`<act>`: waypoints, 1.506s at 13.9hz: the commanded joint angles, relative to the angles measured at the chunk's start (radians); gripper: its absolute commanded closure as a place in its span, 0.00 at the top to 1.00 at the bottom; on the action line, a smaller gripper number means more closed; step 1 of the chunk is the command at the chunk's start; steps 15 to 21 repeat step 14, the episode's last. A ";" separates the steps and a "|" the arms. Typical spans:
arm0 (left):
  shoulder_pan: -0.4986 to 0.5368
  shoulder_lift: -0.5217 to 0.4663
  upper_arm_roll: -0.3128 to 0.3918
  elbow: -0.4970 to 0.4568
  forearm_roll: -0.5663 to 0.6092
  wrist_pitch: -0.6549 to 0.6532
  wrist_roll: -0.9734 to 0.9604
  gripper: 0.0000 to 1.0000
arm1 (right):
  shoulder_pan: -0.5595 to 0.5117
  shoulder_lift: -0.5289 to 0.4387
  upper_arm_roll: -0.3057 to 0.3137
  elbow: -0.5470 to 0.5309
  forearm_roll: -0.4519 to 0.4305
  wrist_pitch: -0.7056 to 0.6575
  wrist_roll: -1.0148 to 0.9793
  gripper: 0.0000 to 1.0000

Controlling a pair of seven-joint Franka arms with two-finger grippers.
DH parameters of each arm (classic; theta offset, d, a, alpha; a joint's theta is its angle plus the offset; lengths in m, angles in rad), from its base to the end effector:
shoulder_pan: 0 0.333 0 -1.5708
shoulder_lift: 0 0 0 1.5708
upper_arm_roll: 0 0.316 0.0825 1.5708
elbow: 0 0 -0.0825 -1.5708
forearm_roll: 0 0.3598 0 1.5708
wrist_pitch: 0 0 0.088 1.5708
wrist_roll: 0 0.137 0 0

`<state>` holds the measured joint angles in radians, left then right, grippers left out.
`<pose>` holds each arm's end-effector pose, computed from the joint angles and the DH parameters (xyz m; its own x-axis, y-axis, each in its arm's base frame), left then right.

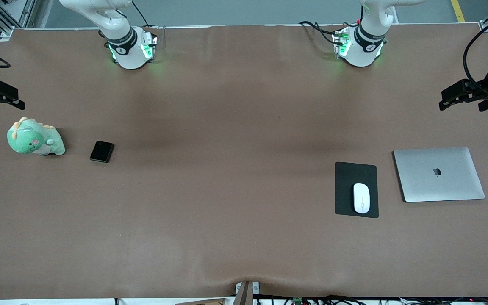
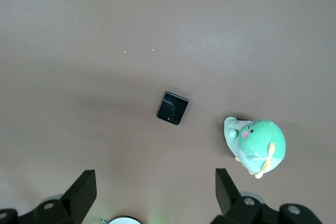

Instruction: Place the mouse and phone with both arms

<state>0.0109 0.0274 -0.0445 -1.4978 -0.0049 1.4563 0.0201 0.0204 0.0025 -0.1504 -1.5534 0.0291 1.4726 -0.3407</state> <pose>0.5248 -0.0180 0.6027 0.9962 -0.0542 -0.0687 -0.0538 -0.9985 0.0075 0.5143 -0.0629 0.5929 0.9748 0.2121 -0.0688 0.2086 -0.9765 -0.0549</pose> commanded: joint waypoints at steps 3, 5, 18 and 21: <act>0.009 0.009 -0.008 0.021 0.006 -0.002 0.009 1.00 | -0.023 -0.058 0.029 -0.076 -0.021 0.043 -0.001 1.00; 0.007 0.009 -0.008 0.021 0.006 -0.002 0.009 1.00 | -0.019 -0.064 0.032 -0.076 -0.020 0.041 0.000 1.00; 0.009 0.009 -0.008 0.021 0.005 -0.002 0.009 1.00 | -0.028 -0.065 0.051 -0.076 -0.021 0.041 -0.001 1.00; 0.009 0.009 -0.008 0.021 0.005 -0.002 0.009 1.00 | -0.028 -0.065 0.051 -0.076 -0.021 0.041 -0.001 1.00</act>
